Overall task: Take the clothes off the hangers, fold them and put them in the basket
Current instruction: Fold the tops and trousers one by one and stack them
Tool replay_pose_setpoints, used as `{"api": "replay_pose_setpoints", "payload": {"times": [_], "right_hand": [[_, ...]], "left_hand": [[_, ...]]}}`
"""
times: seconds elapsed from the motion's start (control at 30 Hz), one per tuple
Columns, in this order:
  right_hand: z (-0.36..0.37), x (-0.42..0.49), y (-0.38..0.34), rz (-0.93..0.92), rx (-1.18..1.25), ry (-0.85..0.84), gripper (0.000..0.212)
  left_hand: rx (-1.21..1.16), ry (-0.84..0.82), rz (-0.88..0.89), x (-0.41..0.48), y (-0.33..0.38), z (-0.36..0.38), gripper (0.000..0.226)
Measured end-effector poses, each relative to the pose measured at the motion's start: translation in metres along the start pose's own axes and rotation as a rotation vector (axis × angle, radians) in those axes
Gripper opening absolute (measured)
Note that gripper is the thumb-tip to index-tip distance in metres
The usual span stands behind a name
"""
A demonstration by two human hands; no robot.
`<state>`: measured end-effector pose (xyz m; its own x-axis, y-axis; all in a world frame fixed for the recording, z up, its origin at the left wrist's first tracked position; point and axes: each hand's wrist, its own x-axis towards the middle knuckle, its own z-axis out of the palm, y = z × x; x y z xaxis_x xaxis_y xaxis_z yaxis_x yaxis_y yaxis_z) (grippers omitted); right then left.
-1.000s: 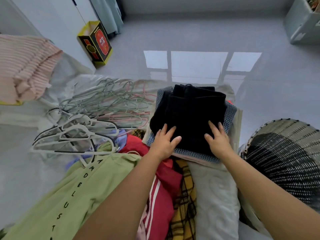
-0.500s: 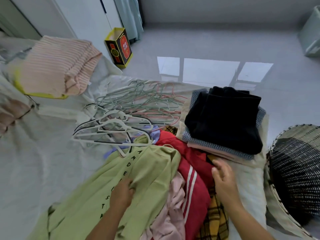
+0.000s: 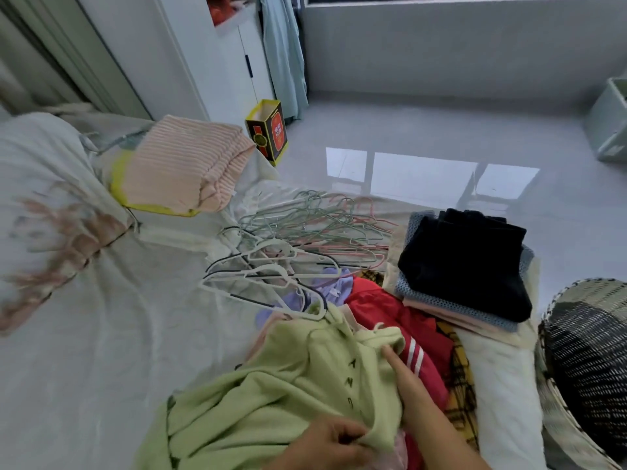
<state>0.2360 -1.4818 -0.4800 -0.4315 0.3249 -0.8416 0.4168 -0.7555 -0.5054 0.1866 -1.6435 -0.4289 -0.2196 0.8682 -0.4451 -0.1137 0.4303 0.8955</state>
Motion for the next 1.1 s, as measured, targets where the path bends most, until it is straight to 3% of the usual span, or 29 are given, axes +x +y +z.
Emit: {"api": "replay_pose_setpoints", "payload": {"times": [0.13, 0.23, 0.37, 0.47, 0.63, 0.73, 0.93, 0.97, 1.03, 1.1], "right_hand": [[0.007, -0.042, -0.019, -0.026, -0.031, -0.046, 0.025], [-0.001, -0.073, -0.031, -0.066, -0.026, -0.059, 0.026], [-0.014, -0.135, -0.056, -0.208, -0.029, -0.068, 0.023], [-0.018, -0.186, -0.074, -0.31, -0.004, -0.094, 0.022], [-0.008, -0.284, -0.087, -0.526, -0.052, -0.123, 0.017], [0.002, -0.34, -0.086, -0.65, -0.085, -0.121, 0.023], [0.028, -0.448, -0.083, -0.872, -0.221, -0.153, 0.011], [0.031, -0.463, -0.082, -0.898, -0.228, -0.162, 0.011], [0.034, -0.488, -0.079, -0.956, -0.199, -0.192, 0.01], [0.035, -0.508, -0.077, -1.022, -0.168, -0.183, 0.014]], "left_hand": [[0.088, 0.0, 0.033, -0.011, 0.008, 0.013, 0.025], [0.047, -0.013, 0.013, -0.024, 0.017, 0.016, 0.04], [-0.006, -0.099, 0.026, -0.042, 0.045, 0.034, 0.015], [-0.13, -0.105, 0.019, -0.05, 0.064, 0.046, 0.021], [-0.279, 0.413, -0.033, -0.082, 0.078, 0.027, 0.017], [-0.217, 0.579, -0.024, -0.109, 0.087, 0.008, 0.016], [0.106, 0.578, 0.145, -0.145, 0.133, 0.011, 0.014], [0.147, 0.549, 0.166, -0.15, 0.141, 0.015, 0.026], [0.075, 0.404, 0.187, -0.16, 0.153, 0.025, 0.06], [0.034, 0.221, 0.157, -0.166, 0.148, 0.042, 0.05]]}}
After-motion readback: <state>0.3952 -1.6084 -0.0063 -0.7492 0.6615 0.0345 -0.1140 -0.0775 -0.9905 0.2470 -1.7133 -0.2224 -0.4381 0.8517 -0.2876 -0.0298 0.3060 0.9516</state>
